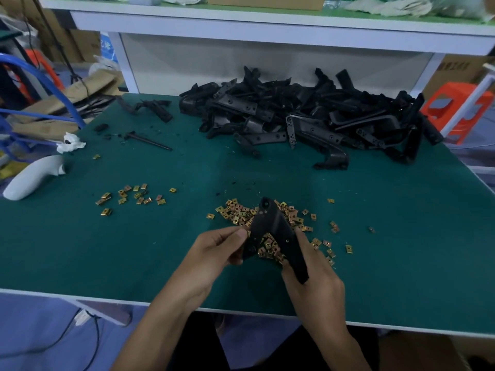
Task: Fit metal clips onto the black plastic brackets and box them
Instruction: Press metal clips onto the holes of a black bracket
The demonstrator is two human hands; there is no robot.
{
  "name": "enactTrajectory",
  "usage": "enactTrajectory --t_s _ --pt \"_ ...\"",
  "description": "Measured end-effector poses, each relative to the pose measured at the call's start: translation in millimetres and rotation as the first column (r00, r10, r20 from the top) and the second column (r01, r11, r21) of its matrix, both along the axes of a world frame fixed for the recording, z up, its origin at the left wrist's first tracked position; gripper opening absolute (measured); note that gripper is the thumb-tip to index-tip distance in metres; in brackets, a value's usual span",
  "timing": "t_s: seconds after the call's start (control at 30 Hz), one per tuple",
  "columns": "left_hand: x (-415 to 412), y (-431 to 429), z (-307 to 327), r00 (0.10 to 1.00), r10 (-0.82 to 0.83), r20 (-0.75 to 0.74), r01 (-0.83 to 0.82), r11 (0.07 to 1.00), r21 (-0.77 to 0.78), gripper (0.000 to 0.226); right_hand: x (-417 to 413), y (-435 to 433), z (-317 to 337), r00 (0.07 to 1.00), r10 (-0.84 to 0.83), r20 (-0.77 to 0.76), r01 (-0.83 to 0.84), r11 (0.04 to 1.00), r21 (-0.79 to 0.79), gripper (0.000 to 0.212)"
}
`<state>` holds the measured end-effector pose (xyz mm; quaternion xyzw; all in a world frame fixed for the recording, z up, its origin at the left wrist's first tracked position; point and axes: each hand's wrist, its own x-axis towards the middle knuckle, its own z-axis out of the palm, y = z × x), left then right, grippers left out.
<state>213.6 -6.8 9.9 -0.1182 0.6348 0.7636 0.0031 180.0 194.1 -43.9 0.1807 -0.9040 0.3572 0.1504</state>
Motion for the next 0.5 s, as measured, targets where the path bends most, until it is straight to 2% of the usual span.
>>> enactTrajectory --t_s 0.13,0.33,0.43,0.5 --pt "-1.0 -1.7 -7.3 1.000 -0.017 -0.004 0.017 0.996 -0.087 0.027 -1.5 -0.4 -1.6 1.000 0.005 -0.030 -0.004 1.000 0.020 0.082" --pt "-6.4 2.4 -4.6 0.995 -0.092 0.041 0.099 0.962 -0.256 0.035 -3.0 1.6 -2.6 0.999 0.006 -0.040 -0.005 1.000 0.025 0.081" --pt "-10.3 -0.2 -3.8 0.993 -0.097 0.069 0.117 0.908 -0.401 0.044 -3.8 2.2 -3.6 1.000 0.017 -0.017 -0.017 1.000 0.015 0.080" --pt "-15.2 -5.1 -5.5 0.996 -0.044 0.076 0.075 0.871 -0.486 0.050 -3.9 2.0 -3.3 0.999 0.038 -0.026 -0.037 0.999 0.026 0.080"
